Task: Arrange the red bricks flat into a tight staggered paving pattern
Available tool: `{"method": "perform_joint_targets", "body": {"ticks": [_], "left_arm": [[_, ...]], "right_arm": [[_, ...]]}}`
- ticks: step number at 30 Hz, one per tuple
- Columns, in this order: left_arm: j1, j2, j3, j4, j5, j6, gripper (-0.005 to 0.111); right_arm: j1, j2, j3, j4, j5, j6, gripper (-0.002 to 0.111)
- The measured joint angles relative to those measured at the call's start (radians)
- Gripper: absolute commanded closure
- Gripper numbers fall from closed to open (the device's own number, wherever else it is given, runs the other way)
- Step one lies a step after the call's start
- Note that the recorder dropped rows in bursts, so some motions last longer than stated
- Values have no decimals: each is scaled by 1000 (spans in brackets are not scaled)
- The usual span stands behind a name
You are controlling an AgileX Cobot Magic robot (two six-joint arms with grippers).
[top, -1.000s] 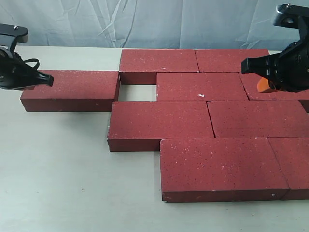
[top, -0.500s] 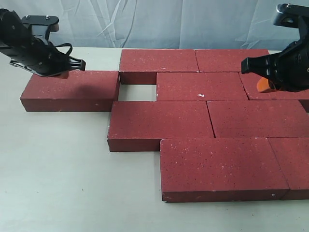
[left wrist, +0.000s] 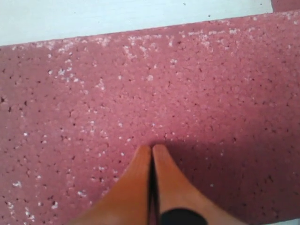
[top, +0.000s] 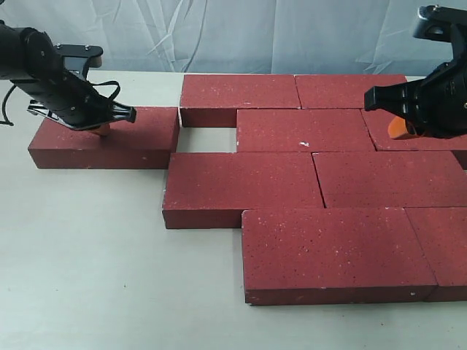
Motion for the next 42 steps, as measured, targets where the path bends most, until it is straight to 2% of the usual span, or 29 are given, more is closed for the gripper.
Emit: {"method": "perform_joint_targets", "body": {"ticks": [6,20,34,38,42], "left_arm": [[0,0,-2,43,15,0,107],[-20,0,-6,22,22,0,107],[-45,0,-6,-78,1,-26,107],[-48,0,-6,-195,-1,-34,107],[-48,-6,-6,-213,22,-34,107]], "right_arm": [[0,0,0,0,0,0,109],[0,0,0,1,0,0,109],[0,0,0,2,0,0,109],[0,0,0,2,0,0,109],[0,0,0,2,0,0,109]]}}
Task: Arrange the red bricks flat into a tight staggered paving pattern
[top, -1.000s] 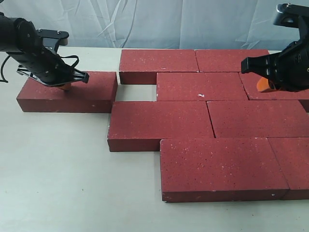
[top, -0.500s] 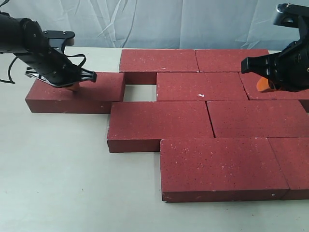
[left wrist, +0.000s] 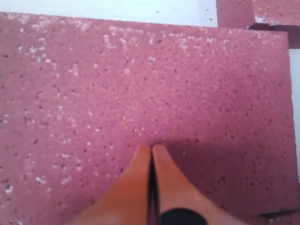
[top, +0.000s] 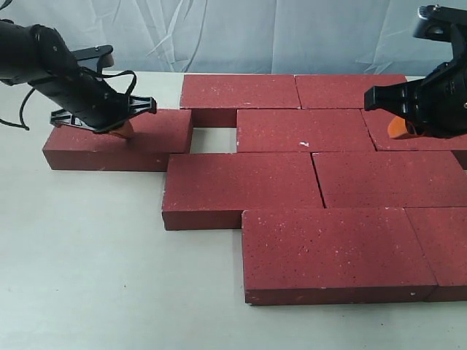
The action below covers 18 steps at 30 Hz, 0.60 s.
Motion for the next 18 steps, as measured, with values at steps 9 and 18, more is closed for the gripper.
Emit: {"method": "perform_joint_targets", "body": {"ticks": [9,18], "left_arm": [[96,-116,0,98,31,0,107],[254,-123,0,321,35,-2,107]], "right_arm": [[0,0,0,0,0,2,109],[0,0,0,0,0,2,109]]}}
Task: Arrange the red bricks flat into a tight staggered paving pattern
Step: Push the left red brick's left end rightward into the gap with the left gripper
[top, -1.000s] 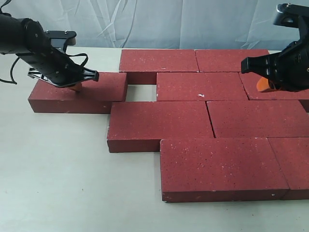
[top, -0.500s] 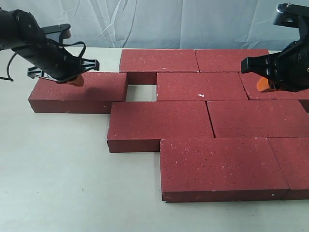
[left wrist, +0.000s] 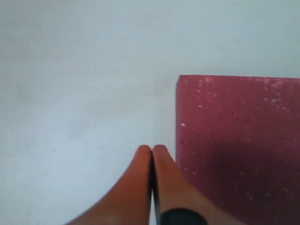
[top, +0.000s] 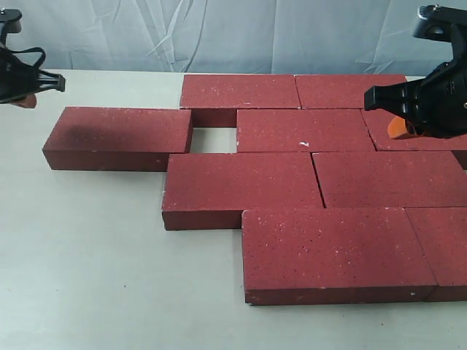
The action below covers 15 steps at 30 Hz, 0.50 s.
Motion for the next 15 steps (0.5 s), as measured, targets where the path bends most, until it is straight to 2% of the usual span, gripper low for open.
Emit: {"method": "perform_joint_targets", "body": {"ticks": [4,10,15], "left_arm": [[41,25,0,17,-30,0,107],[42,176,-20,25,8,0,107],[31,192,-40,-22,9,31,107]], "right_arm": [[0,0,0,0,-1,0,109],[0,0,0,15,-24,0,109],[0,8,1,17,-26,-2,109]]}}
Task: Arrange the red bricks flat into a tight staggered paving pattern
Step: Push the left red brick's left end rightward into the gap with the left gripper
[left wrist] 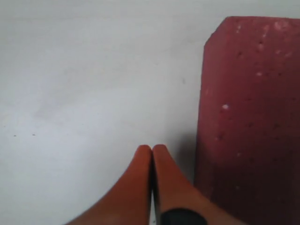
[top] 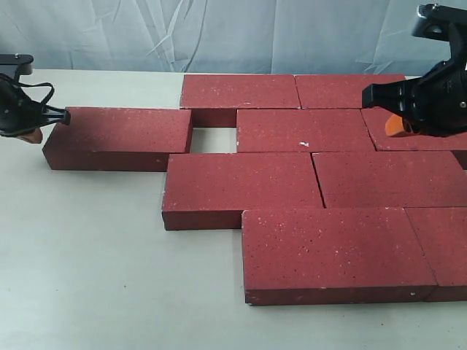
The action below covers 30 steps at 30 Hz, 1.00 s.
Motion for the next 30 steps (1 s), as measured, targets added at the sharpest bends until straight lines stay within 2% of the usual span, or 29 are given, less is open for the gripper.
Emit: {"method": "perform_joint_targets", "body": {"ticks": [15,30], "left_arm": [[-73,14,0,-97,2,74,107],[-145,16,0,-114,0,82,107]], "right_arm": [[0,0,1,10,0,0,109],[0,0,1,12,0,0,109]]}}
